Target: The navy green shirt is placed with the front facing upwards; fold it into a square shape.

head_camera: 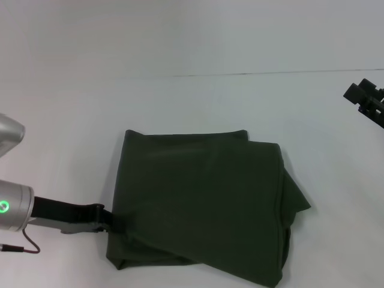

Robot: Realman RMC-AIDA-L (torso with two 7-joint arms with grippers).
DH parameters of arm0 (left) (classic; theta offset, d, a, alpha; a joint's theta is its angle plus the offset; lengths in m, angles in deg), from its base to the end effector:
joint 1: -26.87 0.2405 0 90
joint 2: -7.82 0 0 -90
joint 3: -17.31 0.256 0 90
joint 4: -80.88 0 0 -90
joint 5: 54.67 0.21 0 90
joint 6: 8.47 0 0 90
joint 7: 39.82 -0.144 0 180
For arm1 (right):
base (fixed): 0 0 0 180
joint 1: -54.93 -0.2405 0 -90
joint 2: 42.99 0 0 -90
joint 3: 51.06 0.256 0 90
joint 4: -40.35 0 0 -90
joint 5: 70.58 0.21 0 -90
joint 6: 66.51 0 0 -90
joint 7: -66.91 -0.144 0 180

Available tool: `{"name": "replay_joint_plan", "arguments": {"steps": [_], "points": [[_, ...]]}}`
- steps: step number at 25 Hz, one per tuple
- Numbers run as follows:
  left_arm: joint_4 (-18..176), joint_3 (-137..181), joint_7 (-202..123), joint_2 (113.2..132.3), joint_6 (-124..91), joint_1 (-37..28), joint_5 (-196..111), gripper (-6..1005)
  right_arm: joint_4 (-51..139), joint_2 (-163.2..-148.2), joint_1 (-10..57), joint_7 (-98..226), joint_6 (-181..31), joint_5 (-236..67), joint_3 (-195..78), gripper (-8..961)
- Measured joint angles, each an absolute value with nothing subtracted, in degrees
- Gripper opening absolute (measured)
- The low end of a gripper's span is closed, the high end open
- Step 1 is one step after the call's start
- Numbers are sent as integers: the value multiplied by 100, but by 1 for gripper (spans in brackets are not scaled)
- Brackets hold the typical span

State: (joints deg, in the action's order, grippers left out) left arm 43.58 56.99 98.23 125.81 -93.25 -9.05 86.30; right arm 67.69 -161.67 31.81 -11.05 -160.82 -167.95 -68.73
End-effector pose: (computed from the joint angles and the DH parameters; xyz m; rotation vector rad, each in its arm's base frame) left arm -0.2917 0.3339 -0.0139 -2.3236 -1.9316 -0.1510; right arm 0.3064 0.3032 0.0535 -2.0550 0.8632 1.2837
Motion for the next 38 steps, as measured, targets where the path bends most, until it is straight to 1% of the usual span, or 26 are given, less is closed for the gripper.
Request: {"name": "replay_joint_plan", "arguments": {"steps": [14, 24, 26, 27, 30, 32, 35, 38], "points": [[4191, 5291, 9680, 12579, -9357, -869, 8602, 163, 6750, -16172, 3162, -1105, -16073, -16797, -6928, 697], [3635, 5109, 9510, 12460, -9661, -822, 8536, 204, 6759, -16159, 3158, -1098, -15983, -16797, -7046, 698], [3417, 4850, 9105, 12449, -9783, -779, 8352, 404, 6770, -16127, 3145, -1070, -15966, -16796, -7141, 698], [3363, 4731, 8905, 12435, -9854, -766, 8250, 444, 6849, -16099, 3131, -1050, -15928, -16797, -7241, 698], [3299, 4460, 8234, 12379, -10100, -763, 7884, 563, 7090, -16081, 3124, -1051, -15880, -16800, -7467, 698], [3238, 4361, 7712, 12384, -10245, -748, 7645, 643, 7365, -16078, 3135, -1060, -15881, -16801, -7692, 698], [3019, 4312, 6678, 12533, -10359, -564, 7150, 719, 7803, -16107, 3187, -1048, -15966, -16804, -7953, 698], [2866, 4303, 5459, 12771, -10370, -220, 6444, 781, 8120, -16165, 3244, -928, -16146, -16805, -8112, 698]]}}
